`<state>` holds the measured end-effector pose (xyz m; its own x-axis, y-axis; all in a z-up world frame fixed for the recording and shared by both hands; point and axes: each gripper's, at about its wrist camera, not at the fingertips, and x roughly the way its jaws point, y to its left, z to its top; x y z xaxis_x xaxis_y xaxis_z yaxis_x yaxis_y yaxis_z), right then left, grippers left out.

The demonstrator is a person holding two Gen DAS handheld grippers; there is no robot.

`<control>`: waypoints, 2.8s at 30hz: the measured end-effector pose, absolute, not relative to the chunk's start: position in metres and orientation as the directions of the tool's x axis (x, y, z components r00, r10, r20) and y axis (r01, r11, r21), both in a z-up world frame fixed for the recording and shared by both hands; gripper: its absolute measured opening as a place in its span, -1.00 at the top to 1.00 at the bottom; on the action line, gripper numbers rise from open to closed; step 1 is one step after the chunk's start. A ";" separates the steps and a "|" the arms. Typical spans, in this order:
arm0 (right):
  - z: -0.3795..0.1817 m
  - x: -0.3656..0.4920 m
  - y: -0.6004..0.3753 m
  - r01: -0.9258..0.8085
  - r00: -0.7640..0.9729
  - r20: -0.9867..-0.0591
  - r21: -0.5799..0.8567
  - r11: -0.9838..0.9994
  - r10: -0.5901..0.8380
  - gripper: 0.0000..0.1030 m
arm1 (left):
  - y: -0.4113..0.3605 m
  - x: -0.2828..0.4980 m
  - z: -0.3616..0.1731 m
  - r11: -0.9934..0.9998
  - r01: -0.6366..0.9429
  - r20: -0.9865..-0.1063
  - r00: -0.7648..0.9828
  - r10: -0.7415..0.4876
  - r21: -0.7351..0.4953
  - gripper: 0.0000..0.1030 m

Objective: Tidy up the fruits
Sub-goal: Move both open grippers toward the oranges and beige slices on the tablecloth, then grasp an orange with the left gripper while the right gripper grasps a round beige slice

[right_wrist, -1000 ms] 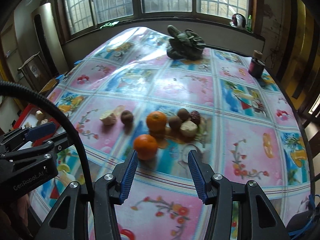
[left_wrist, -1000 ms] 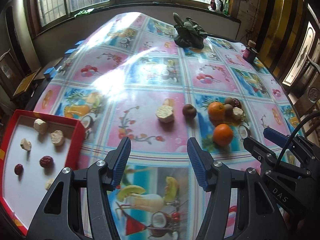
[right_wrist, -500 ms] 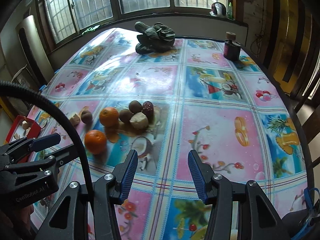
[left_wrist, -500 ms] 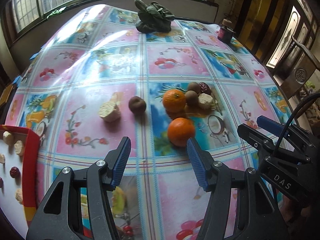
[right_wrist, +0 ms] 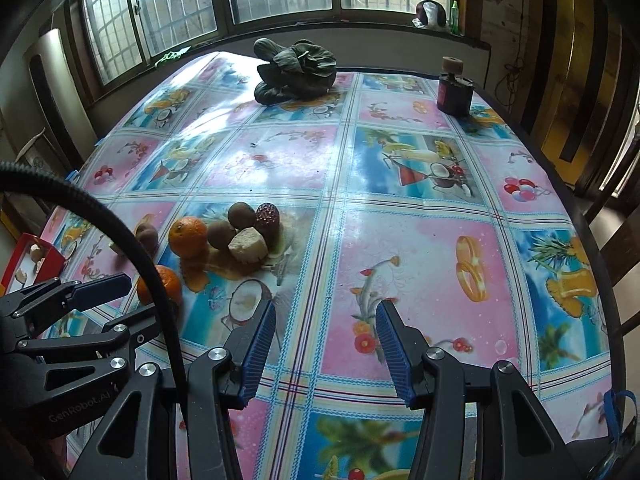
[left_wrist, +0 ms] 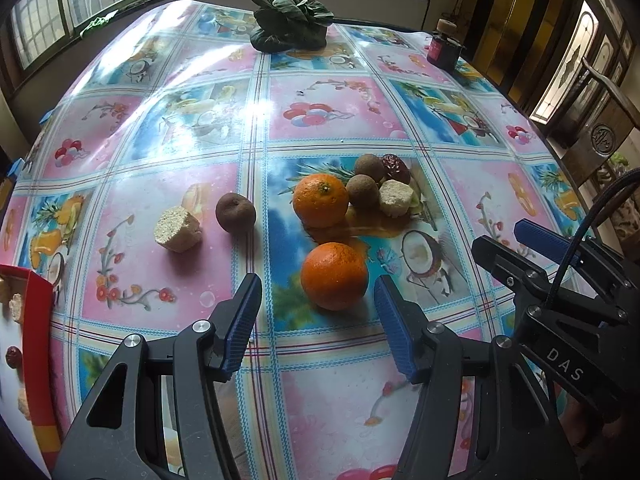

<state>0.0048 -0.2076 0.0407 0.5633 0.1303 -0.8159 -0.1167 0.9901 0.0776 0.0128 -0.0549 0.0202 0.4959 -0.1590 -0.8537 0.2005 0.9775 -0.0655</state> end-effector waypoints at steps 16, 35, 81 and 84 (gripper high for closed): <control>0.035 0.008 -0.211 -0.113 0.554 -0.823 0.071 0.991 0.123 0.02 | -0.057 0.018 0.014 0.978 0.198 -0.859 0.487 -0.156 -0.065 -0.14; 0.031 0.010 -0.209 -0.114 0.544 -0.832 0.056 0.992 0.110 0.02 | -0.057 0.019 0.013 0.979 0.195 -0.859 0.490 -0.151 -0.060 -0.14; 0.029 0.046 -0.160 -0.291 0.526 -0.825 0.055 0.955 0.208 0.55 | 0.024 -0.005 0.037 0.990 0.090 -0.820 0.555 -0.140 -0.108 0.35; 0.037 0.031 -0.164 -0.267 0.538 -0.811 0.095 0.959 0.230 0.55 | 0.027 -0.011 0.042 0.991 0.087 -0.815 0.564 -0.136 -0.105 0.35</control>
<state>0.0312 -0.1636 0.0366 0.5381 0.2304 -0.8107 -0.2668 0.9590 0.0955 -0.0110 0.0265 0.0421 0.5638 -0.1358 -0.8147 0.0874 0.9907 -0.1046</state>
